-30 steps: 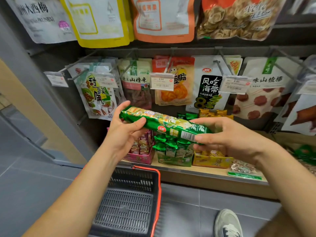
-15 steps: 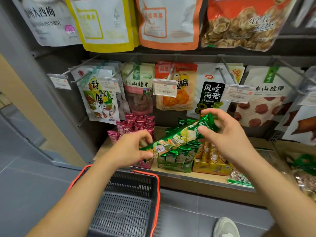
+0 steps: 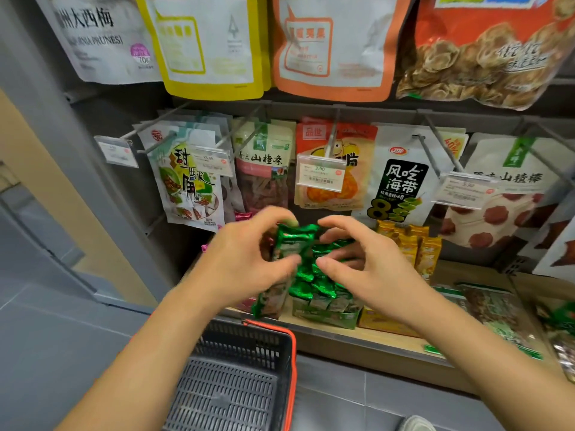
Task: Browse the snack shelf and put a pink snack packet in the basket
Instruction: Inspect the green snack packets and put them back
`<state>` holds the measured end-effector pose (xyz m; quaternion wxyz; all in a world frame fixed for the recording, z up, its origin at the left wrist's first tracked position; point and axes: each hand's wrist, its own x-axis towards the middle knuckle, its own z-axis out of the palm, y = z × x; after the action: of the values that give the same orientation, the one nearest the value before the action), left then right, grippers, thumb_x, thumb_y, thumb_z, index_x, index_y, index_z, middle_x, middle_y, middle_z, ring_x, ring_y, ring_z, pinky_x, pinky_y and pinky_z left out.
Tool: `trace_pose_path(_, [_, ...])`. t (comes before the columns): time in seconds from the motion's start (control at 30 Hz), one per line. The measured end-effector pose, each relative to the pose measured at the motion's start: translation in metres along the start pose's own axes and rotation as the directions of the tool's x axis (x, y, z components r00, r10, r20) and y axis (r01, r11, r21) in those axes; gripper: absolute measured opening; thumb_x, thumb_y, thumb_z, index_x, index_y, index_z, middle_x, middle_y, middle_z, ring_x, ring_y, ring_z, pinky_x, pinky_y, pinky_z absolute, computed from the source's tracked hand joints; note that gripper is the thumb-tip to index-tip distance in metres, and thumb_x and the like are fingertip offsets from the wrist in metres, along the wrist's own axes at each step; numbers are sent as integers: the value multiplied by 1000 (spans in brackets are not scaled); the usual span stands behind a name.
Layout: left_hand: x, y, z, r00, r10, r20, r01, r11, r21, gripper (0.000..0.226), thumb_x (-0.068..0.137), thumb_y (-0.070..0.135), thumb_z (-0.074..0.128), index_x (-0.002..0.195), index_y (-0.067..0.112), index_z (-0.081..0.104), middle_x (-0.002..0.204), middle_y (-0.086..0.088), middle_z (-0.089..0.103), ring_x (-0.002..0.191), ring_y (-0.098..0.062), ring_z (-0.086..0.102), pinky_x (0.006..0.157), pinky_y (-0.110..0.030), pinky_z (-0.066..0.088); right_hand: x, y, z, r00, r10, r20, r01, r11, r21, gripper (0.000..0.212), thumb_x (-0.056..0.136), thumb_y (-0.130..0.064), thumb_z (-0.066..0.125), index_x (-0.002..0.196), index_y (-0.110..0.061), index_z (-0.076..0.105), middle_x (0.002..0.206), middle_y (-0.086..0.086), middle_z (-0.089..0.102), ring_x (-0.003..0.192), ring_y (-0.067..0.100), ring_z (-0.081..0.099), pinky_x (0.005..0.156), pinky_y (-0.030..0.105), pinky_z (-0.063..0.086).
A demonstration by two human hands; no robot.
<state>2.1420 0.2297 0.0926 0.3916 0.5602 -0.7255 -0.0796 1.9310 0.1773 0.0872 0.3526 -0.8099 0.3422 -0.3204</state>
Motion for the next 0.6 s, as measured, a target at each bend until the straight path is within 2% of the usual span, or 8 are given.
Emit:
trace_pose_path(0.03, [0,-6,-7,998,-22,-63,22,1000,1,45,71,48,68,113,41,55,94,19,67,83,-2,65,75,-29,53,8,10,-1,999,45,25,-42,991,-123,44,88,-28,68,128,-38,51,112,-14,61,92,1,65,81,26,55])
trace_pose_path(0.1, [1,-17,-17,977,-65,-202,61,998,-25,43,73,49,68,113,46,54,96,28,65,81,1,65,74,-26,55,21,33,-3,992,114,48,-85,910,-406,45,91,-31,62,135,-30,49,123,-8,61,106,8,61,93,32,50])
trace_pose_path(0.17, [3,-26,-19,951,-67,-301,57,998,-41,39,77,49,68,114,46,55,98,32,64,85,1,66,78,-28,55,34,52,0,979,189,71,-121,831,-543,46,94,-31,58,139,-23,48,135,-1,56,122,17,53,102,34,44])
trace_pose_path(0.23, [5,-35,-15,936,-50,-347,26,997,-74,37,82,43,69,116,44,56,103,26,66,93,-4,67,84,-35,56,47,68,10,970,223,100,-124,802,-585,48,95,-31,55,141,-21,45,141,2,51,129,21,47,106,33,39])
trace_pose_path(0.3, [8,-42,-6,927,-54,-370,17,995,-101,38,82,38,71,117,45,58,105,19,67,94,-10,69,83,-38,57,57,81,22,963,226,144,-96,794,-601,50,97,-32,51,144,-22,42,146,3,46,133,23,42,109,34,36])
trace_pose_path(0.43, [18,-50,17,930,-31,-367,2,997,-80,43,78,24,78,115,39,63,103,20,62,90,-2,63,72,-14,51,71,101,37,897,343,279,-52,709,-704,51,99,-44,40,149,-35,30,158,-2,28,144,24,26,111,47,34])
trace_pose_path(0.5, [25,-53,28,939,-27,-343,2,997,-73,45,76,17,80,116,32,65,103,19,60,90,2,61,71,-10,48,72,111,37,879,360,311,-30,695,-719,49,100,-41,40,148,-33,33,156,0,32,144,25,26,112,46,33])
trace_pose_path(0.6, [36,-56,42,957,-51,-286,24,995,-96,41,76,13,80,114,26,69,103,8,63,94,-5,63,76,-20,54,69,121,32,902,311,299,-20,723,-690,46,100,-34,42,145,-30,40,151,3,41,141,25,31,113,37,33])
